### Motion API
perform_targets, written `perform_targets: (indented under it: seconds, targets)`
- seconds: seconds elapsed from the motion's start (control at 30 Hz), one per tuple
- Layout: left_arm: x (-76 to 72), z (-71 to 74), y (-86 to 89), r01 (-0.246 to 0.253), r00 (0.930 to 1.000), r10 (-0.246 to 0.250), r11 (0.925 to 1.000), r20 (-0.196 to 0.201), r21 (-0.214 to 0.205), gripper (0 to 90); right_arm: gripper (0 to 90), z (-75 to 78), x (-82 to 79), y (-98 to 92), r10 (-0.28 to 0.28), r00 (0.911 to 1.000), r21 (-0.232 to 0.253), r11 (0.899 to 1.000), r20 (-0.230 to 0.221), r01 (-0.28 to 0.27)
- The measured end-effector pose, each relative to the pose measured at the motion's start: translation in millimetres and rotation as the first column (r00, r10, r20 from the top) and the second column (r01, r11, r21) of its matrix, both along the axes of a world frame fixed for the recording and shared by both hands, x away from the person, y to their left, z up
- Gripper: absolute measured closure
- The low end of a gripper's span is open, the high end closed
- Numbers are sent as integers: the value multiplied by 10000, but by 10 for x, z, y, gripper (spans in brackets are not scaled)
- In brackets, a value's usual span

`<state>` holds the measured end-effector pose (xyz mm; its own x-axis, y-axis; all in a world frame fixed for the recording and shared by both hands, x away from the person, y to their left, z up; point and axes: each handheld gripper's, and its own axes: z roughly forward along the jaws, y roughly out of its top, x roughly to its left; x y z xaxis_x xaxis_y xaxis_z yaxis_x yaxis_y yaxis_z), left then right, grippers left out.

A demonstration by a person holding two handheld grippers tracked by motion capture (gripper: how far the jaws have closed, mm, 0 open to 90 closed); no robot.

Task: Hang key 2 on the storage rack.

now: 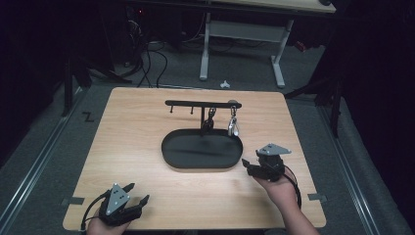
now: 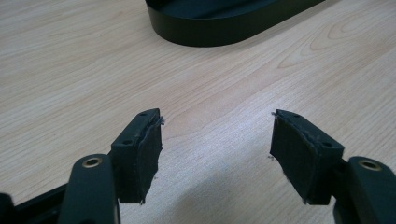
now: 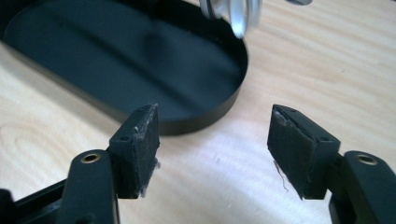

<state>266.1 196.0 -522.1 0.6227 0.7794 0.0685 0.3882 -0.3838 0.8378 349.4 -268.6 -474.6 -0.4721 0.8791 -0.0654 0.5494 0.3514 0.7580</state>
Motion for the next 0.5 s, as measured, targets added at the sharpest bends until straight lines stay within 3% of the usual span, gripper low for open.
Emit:
perform_targets:
  seconds: [0.2,0.4,0.5]
  targets:
    - [-4,1,14,-176,9998,176,9998,14,-62,346,263,-202,-282,-106,89,9999,307,9995,71,-92]
    - [-2,-30,11,-583,9982,585,9981,-105,221,351,220,-426,-594,-181,57,9998,405,9992,188,-65]
    - [-2,-17,-24,-724,9973,726,9971,-95,223,351,192,-476,-653,-166,273,9994,483,9984,234,-284]
